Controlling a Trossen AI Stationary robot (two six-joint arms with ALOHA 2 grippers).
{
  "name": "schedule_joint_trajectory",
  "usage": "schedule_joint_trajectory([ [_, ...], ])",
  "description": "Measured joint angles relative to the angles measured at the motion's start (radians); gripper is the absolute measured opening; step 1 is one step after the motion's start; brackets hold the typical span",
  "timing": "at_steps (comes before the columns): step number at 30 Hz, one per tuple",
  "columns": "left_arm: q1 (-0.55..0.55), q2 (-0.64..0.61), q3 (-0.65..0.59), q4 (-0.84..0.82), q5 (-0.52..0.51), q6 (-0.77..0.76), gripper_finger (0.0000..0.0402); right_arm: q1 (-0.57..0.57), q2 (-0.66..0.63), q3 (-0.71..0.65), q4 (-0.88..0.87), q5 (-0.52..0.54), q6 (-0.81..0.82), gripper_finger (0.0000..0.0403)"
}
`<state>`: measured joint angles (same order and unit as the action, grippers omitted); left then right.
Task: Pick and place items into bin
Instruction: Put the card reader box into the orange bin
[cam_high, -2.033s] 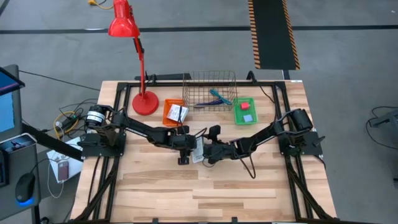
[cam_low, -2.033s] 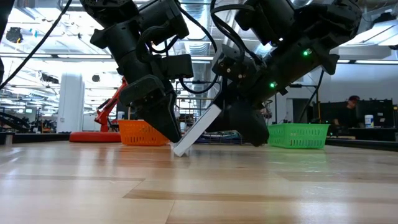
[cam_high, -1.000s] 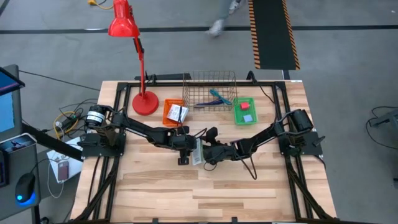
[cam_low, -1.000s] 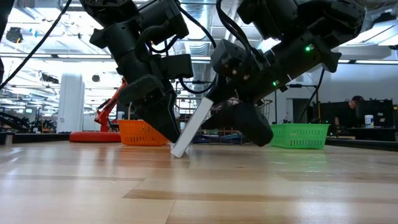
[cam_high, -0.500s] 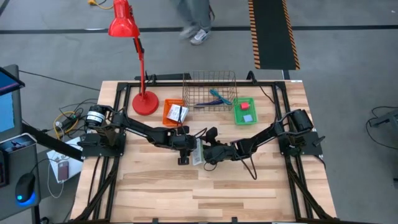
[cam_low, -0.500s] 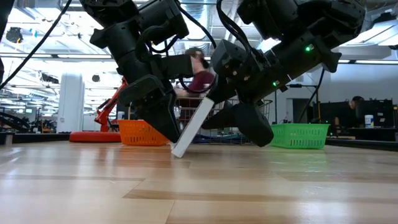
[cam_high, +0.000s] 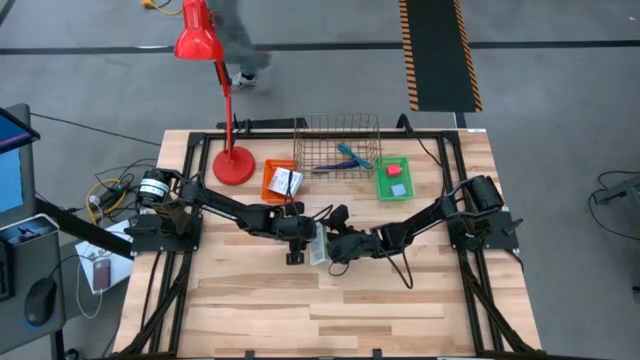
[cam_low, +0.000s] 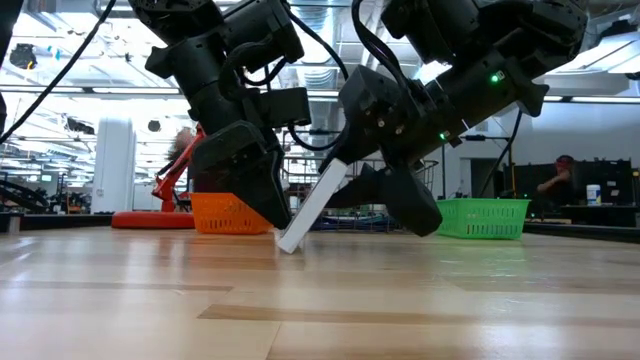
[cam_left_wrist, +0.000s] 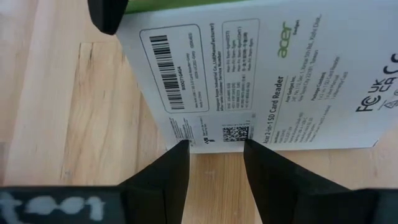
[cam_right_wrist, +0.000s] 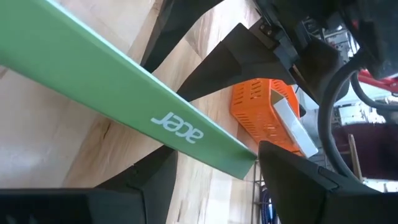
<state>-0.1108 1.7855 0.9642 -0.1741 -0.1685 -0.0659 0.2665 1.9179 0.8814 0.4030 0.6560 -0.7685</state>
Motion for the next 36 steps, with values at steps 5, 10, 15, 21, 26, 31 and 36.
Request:
schedule_joint_trajectory([
  [5, 0.000, 0.000, 0.000, 0.000, 0.000, 0.000, 0.0143, 0.002, 0.000, 0.000, 0.000, -0.004, -0.065, 0.0219],
  [10, 0.000, 0.000, 0.000, 0.000, 0.000, 0.000, 0.0143, 0.003, 0.000, 0.000, -0.001, -0.007, -0.107, 0.0219],
  [15, 0.000, 0.000, 0.000, 0.000, 0.001, 0.000, 0.0143, 0.012, 0.000, 0.000, -0.001, -0.060, -0.149, 0.0217],
  [21, 0.000, 0.000, 0.000, -0.001, 0.001, -0.001, 0.0143, 0.019, 0.000, 0.000, -0.001, -0.067, -0.149, 0.0190],
  [26, 0.000, 0.000, 0.000, -0.004, 0.002, -0.001, 0.0143, 0.020, 0.000, -0.001, -0.004, -0.065, -0.151, 0.0150],
  [31, 0.000, -0.003, 0.000, -0.006, -0.001, -0.001, 0.0143, 0.021, 0.001, -0.003, -0.015, -0.065, -0.140, 0.0106],
  [36, 0.001, -0.005, 0.000, -0.005, -0.005, 0.000, 0.0143, 0.023, 0.001, -0.003, -0.030, -0.062, -0.130, 0.0079],
])
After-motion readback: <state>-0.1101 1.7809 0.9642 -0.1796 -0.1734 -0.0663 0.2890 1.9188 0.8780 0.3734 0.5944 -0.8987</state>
